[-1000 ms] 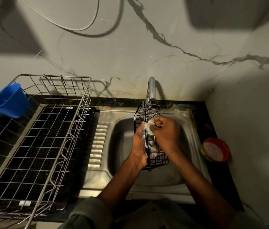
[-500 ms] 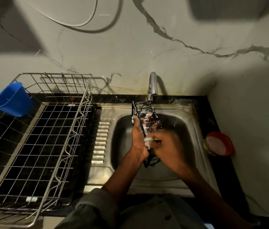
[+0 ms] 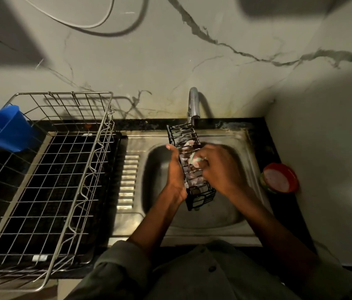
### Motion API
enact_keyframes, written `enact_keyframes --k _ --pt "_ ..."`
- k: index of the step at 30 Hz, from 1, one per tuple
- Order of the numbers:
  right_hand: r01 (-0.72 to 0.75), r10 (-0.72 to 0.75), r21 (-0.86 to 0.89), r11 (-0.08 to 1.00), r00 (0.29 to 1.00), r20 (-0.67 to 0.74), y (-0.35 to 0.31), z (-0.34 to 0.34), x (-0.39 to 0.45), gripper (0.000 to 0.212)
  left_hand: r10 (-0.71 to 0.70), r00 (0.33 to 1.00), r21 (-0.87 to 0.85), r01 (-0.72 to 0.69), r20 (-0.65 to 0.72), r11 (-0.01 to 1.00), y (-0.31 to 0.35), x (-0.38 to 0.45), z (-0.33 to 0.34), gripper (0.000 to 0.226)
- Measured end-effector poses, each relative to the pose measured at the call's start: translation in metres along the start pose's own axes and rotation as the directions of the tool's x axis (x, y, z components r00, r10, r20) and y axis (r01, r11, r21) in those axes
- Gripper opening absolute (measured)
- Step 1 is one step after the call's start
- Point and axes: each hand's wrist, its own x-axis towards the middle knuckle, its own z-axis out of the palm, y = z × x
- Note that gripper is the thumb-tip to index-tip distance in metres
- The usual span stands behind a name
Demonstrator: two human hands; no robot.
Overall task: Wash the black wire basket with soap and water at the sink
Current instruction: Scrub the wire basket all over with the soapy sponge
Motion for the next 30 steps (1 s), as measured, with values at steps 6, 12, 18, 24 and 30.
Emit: enact_keyframes --k 6,12,18,24,30 --pt "-0.198 0.193 -0.041 0.979 0.977 -0.089 0.009 0.002 -0.016 0.03 0.019 0.999 0.12 -0.014 -0.039 0.993 -0.002 -0.006 0.006 0.103" --pt "-0.034 0.023 -0.073 0.997 0.989 -0.145 -0.01 0.001 -0.009 0.034 0.041 0.997 0.128 -0.032 -0.062 0.991 -0.003 -0.009 0.009 0.091" --pt "-0.004 0.033 0.236 0.972 0.993 -0.116 -0.027 0.014 0.006 0.022 0.108 0.994 0.099 -0.104 -0.032 0.99 -0.008 -0.013 0.015 0.068" --pt "0.001 -0.001 0.154 0.988 1.0 -0.002 0.008 0.002 -0.015 0.026 0.042 0.996 0.05 -0.038 -0.078 0.998 -0.001 -0.001 -0.008 0.091" --pt "-0.002 0.002 -0.003 1.0 0.997 -0.083 0.001 0.007 -0.041 0.04 0.052 0.997 -0.01 -0.052 -0.053 0.999 0.005 0.004 -0.01 0.089"
